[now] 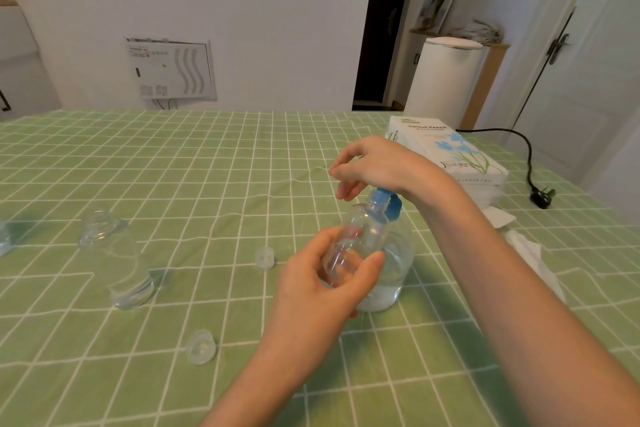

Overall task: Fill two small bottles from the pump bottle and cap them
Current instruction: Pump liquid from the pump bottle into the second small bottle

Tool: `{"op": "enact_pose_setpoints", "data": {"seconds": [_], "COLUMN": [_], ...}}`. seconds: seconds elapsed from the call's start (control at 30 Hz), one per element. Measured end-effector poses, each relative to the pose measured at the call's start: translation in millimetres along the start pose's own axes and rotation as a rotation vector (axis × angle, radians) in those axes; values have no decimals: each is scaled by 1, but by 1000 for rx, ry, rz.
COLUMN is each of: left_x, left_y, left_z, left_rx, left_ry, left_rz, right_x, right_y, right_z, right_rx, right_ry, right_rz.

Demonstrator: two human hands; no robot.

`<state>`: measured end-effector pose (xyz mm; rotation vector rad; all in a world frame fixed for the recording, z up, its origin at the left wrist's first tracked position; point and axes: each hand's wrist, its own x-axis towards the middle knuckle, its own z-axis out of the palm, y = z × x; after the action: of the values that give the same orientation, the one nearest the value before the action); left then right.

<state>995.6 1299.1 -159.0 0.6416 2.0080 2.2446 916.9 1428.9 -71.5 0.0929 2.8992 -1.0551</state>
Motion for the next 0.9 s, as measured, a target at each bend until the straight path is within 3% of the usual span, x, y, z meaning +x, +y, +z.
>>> {"op": "enact_pose_setpoints", "data": {"seconds": [0.9], "left_x": [0], "left_y": [0], "left_z": [0], "left_rx": [18], "left_ry": [10], "left_rz": [-10], "right_x": [0], "right_y": [0], "right_z": [2], "right_rx": [24], "right_ry": [-38], "right_rz": [9]}}
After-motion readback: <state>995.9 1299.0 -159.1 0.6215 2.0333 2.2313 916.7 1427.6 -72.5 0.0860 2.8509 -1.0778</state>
